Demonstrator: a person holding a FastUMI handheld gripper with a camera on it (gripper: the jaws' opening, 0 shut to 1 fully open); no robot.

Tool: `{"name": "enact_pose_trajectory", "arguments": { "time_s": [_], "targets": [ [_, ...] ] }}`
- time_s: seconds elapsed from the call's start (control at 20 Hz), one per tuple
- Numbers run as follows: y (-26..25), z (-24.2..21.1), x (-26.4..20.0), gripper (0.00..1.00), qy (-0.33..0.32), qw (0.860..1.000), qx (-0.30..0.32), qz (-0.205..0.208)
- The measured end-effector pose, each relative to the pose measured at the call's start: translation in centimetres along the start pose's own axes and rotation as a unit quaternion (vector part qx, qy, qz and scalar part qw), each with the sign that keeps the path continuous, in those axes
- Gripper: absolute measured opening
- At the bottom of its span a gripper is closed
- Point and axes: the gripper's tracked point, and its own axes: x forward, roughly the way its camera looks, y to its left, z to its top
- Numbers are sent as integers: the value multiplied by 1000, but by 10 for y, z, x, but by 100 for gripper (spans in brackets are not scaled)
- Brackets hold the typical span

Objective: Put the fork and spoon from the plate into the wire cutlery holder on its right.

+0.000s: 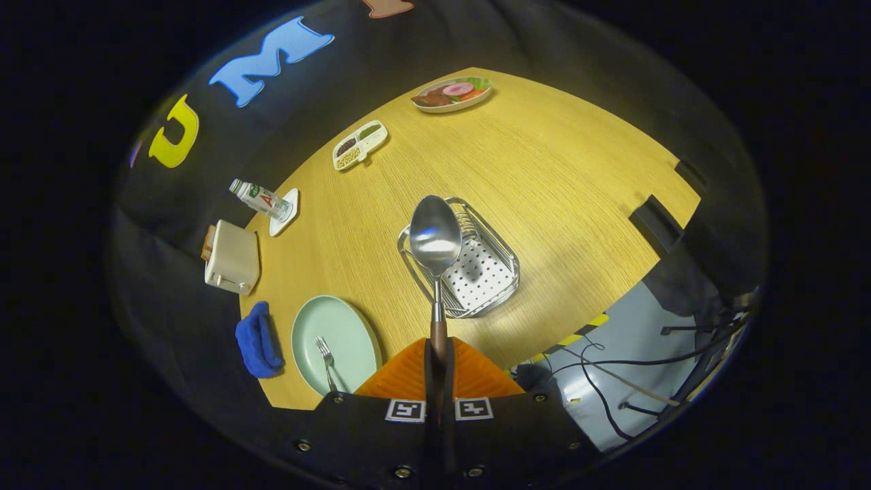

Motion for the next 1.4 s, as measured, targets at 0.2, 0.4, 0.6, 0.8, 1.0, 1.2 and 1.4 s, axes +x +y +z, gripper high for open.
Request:
{"name": "enact_pose_trajectory", "arguments": {
  "time_s": [0.2, 0.4, 0.6, 0.8, 1.0, 1.2, 1.4],
  "targets": [
    [-6, -5, 1, 2, 11, 1000, 4, 0],
    [-5, -4, 2, 2, 9, 1000, 8, 3],
    [-2, 2, -1, 6, -2, 1000, 16, 10],
    [-3, 7, -5, 6, -11, 1000, 20, 10],
    [0, 19, -11, 44, -36, 998, 38, 27],
    [-4, 18, -12, 98, -39, 998, 43, 24],
    [3, 16, -2, 98, -34, 998, 44, 25]
  ]
}}
